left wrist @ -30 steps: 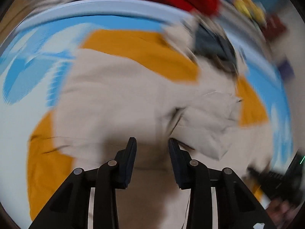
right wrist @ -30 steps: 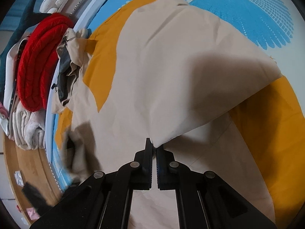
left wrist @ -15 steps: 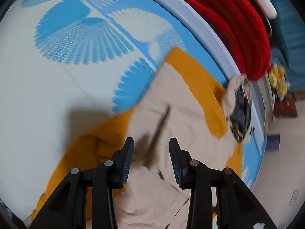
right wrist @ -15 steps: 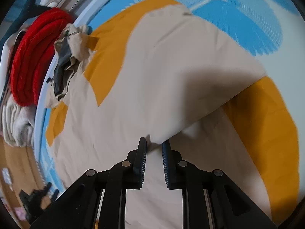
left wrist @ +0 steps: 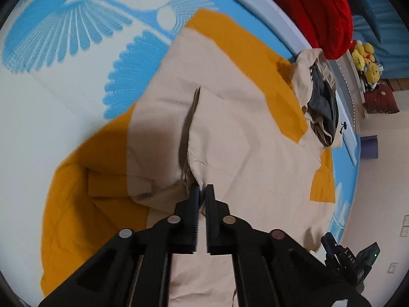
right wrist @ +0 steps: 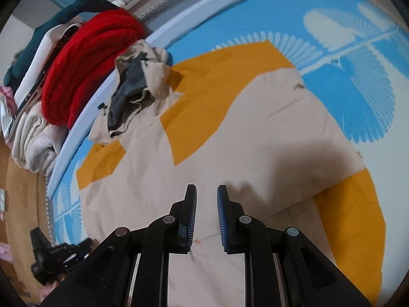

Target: Fold large clothes

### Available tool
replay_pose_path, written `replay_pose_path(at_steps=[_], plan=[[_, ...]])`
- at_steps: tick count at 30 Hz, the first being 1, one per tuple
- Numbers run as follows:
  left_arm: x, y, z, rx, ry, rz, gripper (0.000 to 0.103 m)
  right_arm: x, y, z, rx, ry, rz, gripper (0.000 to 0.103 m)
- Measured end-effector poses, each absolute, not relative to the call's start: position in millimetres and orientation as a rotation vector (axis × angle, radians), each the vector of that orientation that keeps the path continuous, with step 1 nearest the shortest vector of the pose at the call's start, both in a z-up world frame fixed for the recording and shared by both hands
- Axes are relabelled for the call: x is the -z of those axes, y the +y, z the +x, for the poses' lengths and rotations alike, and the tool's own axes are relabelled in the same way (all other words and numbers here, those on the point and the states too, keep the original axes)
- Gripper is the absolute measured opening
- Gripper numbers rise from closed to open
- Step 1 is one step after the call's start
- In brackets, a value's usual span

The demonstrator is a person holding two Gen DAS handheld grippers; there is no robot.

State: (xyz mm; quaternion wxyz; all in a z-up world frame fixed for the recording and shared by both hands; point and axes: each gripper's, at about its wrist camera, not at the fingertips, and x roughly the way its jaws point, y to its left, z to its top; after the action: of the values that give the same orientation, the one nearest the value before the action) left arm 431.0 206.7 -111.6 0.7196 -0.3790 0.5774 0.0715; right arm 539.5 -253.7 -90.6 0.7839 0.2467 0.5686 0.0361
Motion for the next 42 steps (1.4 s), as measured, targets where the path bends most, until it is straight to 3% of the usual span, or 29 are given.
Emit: replay_pose_path(at_steps=[4,9,14,19,25,29,42], plan=[[76.4,213.6,429.9,-0.243,1.136,-0.72,0.0,112.8,-272.4,542.2,-0.026,1.28,0.594,0.018],[91.9,214.3,433.6,-0.367,1.245,-0.631,0.002,151.8,-290.0,540.2,0.068,1.416,0.642,0.018],[69.6,192.7,442.7,-0.291,1.158,-0.533,0.011,137.3,-290.9,537.0,0.098,1.378,0.591,0.018],[116.3,172.9,452.5,-0.247,1.335,-0.494,0.017,109.1,-271.6,546.3,0.016,1.25,0.443,0.018],[116.1,155.4,453.2,-0.277,1.347,-0.35,0.018,153.2,-278.9,548.2,0.055,1.447,0.489,0.02],[96.2,138.2,454.0,-0.272,1.286,-0.268,0.023,121.5,-270.1,551.9,0.032,1.345,0.398,0.02],[64.7,108.0,438.1,-0.237,1.216,-0.177,0.023,7.0,-224.7,527.5,-0.103,0.971,0.075,0.02]])
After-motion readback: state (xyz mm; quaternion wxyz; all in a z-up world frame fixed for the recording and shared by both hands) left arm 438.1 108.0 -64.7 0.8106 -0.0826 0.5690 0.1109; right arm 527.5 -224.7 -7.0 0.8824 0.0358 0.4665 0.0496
